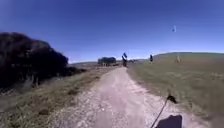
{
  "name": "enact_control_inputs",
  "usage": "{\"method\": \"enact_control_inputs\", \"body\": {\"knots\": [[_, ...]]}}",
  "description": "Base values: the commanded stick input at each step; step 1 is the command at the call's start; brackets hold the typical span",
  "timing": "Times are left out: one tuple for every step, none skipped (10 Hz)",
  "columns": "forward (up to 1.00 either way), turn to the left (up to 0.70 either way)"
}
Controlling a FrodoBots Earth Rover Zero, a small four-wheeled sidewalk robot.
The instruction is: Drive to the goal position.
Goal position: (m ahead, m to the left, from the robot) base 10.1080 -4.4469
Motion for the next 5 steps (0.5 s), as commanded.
{"method": "enact_control_inputs", "body": {"knots": [[1.0,0.0],[1.0,0.0],[1.0,0.0],[1.0,0.0],[1.0,0.0]]}}
